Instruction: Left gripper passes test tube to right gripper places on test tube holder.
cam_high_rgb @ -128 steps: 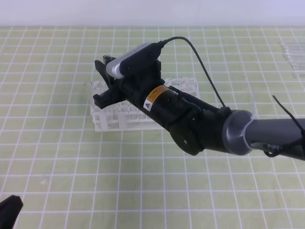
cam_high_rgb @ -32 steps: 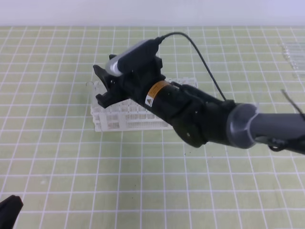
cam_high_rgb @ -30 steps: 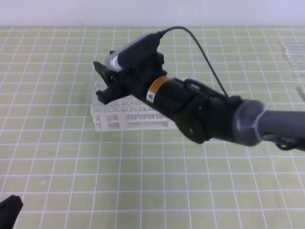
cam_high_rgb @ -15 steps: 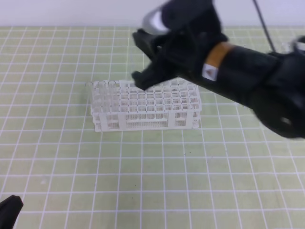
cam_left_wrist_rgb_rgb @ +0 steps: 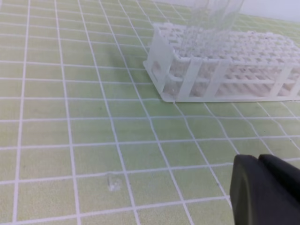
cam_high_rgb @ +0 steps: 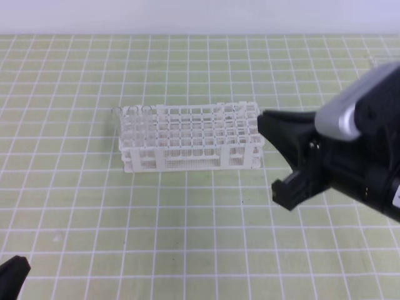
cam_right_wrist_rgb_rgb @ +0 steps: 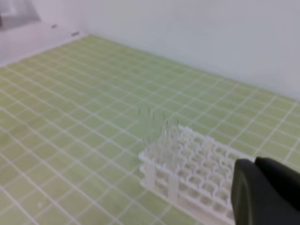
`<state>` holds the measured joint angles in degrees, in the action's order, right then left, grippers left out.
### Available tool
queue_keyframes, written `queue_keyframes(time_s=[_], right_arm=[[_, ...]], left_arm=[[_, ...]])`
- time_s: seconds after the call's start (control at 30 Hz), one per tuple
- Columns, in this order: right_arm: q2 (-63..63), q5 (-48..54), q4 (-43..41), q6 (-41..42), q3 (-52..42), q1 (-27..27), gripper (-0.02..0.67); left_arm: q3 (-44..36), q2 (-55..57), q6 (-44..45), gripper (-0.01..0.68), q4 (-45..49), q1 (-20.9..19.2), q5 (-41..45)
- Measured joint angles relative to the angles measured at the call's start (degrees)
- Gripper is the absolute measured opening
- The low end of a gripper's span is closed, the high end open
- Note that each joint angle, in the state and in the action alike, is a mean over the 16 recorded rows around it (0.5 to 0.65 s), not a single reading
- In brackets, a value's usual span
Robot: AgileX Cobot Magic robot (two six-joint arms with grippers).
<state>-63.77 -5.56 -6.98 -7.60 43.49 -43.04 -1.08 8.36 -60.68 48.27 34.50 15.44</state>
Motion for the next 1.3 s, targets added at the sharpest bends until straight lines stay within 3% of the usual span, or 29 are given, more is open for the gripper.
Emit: queue_keyframes(time_s=[0.33, 0.53, 1.07, 1.3], right_arm=[[5.02, -5.84, -0.22, 1.99, -9.5, 1.58, -0.001], [12.7, -6.93, -0.05, 2.5, -15.93, 5.23, -0.002], [51.77, -1.38, 1.16, -0.02, -38.92, 29.06, -0.002], [61.04, 5.58, 2.48, -1.98, -43.24, 35.89, -0.002]], left_arm=[[0.0, 0.04, 0.0, 0.0, 0.0, 0.0, 0.04], [0.07, 0.04, 0.0, 0.0, -0.02, 0.0, 0.16], [-0.21, 0.1, 0.01, 0.0, 0.06, 0.01, 0.34], [-0.06, 0.07, 0.01, 0.0, 0.03, 0.01, 0.38]])
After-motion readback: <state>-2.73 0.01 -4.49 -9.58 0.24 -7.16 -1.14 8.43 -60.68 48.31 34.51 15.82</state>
